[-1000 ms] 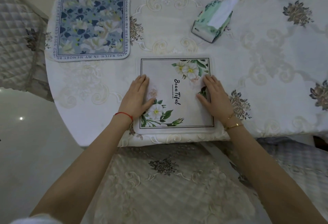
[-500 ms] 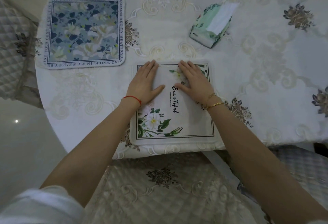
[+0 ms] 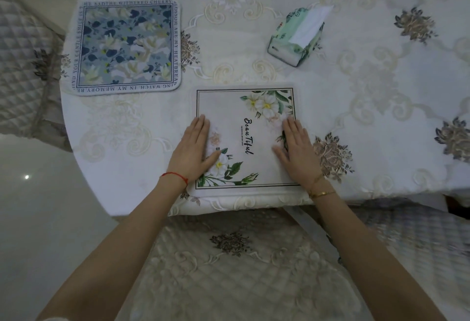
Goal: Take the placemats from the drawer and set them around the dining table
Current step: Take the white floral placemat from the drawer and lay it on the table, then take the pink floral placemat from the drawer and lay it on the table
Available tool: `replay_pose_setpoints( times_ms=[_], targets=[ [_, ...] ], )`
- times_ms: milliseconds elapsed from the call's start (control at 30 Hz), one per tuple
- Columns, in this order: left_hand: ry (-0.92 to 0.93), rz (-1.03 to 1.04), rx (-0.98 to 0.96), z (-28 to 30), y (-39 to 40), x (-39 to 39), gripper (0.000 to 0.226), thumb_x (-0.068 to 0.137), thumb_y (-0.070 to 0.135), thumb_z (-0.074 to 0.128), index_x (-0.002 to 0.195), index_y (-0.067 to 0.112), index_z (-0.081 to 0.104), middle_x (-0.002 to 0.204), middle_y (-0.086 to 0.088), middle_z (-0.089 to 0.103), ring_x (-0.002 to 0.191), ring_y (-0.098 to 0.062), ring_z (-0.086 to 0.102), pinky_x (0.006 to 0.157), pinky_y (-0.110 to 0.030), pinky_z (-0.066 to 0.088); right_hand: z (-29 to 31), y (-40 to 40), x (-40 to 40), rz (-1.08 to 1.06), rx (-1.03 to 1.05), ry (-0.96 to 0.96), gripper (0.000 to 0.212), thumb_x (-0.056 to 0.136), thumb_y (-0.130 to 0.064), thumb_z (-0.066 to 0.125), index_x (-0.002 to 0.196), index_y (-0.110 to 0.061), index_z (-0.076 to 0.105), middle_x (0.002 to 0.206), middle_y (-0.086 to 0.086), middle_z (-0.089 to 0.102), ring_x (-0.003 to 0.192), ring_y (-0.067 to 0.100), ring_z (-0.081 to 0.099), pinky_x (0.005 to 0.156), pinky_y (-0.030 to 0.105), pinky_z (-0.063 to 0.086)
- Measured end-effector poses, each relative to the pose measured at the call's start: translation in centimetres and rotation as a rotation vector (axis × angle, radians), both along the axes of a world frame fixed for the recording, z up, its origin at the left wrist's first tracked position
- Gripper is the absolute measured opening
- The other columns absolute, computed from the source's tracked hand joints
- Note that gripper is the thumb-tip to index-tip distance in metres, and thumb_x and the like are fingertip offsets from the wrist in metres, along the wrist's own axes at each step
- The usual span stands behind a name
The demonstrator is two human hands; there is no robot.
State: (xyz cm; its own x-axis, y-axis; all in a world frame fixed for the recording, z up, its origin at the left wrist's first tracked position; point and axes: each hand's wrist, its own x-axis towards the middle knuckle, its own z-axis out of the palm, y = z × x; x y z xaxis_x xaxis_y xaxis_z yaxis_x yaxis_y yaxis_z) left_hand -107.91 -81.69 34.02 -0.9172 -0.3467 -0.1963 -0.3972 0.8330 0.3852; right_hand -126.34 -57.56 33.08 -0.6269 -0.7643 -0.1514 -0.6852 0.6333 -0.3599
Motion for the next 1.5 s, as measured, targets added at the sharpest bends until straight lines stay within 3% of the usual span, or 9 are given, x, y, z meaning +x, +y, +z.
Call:
replay_pose_setpoints(
  times_ms=[367, 467, 600, 800, 967, 1100, 1500],
  targets=[
    [-0.062, 0.026, 0.007, 0.9, 4.2, 6.8, 0.092, 0.085, 0.069, 0.028, 0.153, 0.012, 0.005, 0.161, -0.001, -0.001, 0.148, -0.015, -0.002, 0.121, -0.033, 0.004, 0.9, 6.5, 5.5, 0.062, 0.071, -0.016, 0.086, 0.092, -0.064, 0.025, 0.153, -0.005, 0.011, 0.162, 0.008, 0.006, 0.150, 0.019, 0.001, 0.121, 0.031, 0.002],
    [-0.071, 0.067, 0.025, 1.6, 4.4, 8.0, 0.087, 0.090, 0.059, 0.045, 0.153, 0.010, 0.010, 0.161, -0.004, 0.005, 0.149, -0.019, 0.003, 0.121, -0.033, 0.007, 1.7, 8.3, 5.6, 0.029, 0.058, -0.011, 0.081, 0.094, -0.058, 0.038, 0.152, -0.005, 0.019, 0.160, 0.010, 0.014, 0.149, 0.020, 0.007, 0.120, 0.028, -0.001],
    [-0.002, 0.096, 0.029, 2.9, 5.7, 9.3, 0.077, 0.091, 0.040, 0.059, 0.151, 0.009, 0.022, 0.157, -0.010, 0.023, 0.147, -0.026, 0.016, 0.119, -0.042, 0.020, 3.8, 9.7, 7.0, -0.056, -0.057, 0.008, 0.063, 0.096, -0.038, 0.054, 0.146, -0.005, 0.036, 0.155, 0.013, 0.032, 0.146, 0.027, 0.022, 0.120, 0.042, 0.019],
    [0.195, 0.145, 0.012, 6.1, 9.7, 11.6, 0.056, 0.091, 0.032, 0.060, 0.141, 0.013, 0.043, 0.141, -0.007, 0.047, 0.132, -0.024, 0.042, 0.109, -0.036, 0.036, 6.7, 12.3, 11.1, -0.118, -0.215, 0.035, 0.051, 0.096, -0.029, 0.057, 0.140, -0.007, 0.046, 0.141, 0.012, 0.050, 0.133, 0.030, 0.042, 0.112, 0.047, 0.035],
    [0.278, 0.146, 0.019, 8.9, 12.9, 13.7, 0.044, 0.091, 0.029, 0.059, 0.132, 0.013, 0.053, 0.130, -0.006, 0.058, 0.120, -0.023, 0.052, 0.103, -0.035, 0.041, 9.0, 16.0, 14.6, -0.189, -0.289, 0.067, 0.047, 0.096, -0.031, 0.057, 0.136, -0.007, 0.050, 0.135, 0.008, 0.055, 0.127, 0.022, 0.047, 0.109, 0.039, 0.039],
    [0.342, 0.138, 0.027, 10.8, 15.2, 14.7, 0.039, 0.091, 0.026, 0.061, 0.127, 0.013, 0.057, 0.124, -0.006, 0.062, 0.115, -0.023, 0.056, 0.099, -0.035, 0.043, 10.3, 19.3, 16.8, -0.257, -0.309, 0.119, 0.044, 0.093, -0.026, 0.060, 0.133, -0.007, 0.054, 0.129, 0.010, 0.059, 0.124, 0.025, 0.048, 0.108, 0.036, 0.039],
    [0.350, -0.277, 0.101, 12.9, 17.7, 13.3, 0.033, 0.092, 0.026, 0.058, 0.124, 0.016, 0.060, 0.121, -0.002, 0.064, 0.113, -0.019, 0.057, 0.099, -0.028, 0.041, 12.3, 27.1, 26.8, -0.663, -0.308, 0.200, 0.038, 0.095, -0.028, 0.058, 0.127, -0.009, 0.058, 0.124, 0.006, 0.061, 0.118, 0.023, 0.053, 0.102, 0.026, 0.036]
  ],
)
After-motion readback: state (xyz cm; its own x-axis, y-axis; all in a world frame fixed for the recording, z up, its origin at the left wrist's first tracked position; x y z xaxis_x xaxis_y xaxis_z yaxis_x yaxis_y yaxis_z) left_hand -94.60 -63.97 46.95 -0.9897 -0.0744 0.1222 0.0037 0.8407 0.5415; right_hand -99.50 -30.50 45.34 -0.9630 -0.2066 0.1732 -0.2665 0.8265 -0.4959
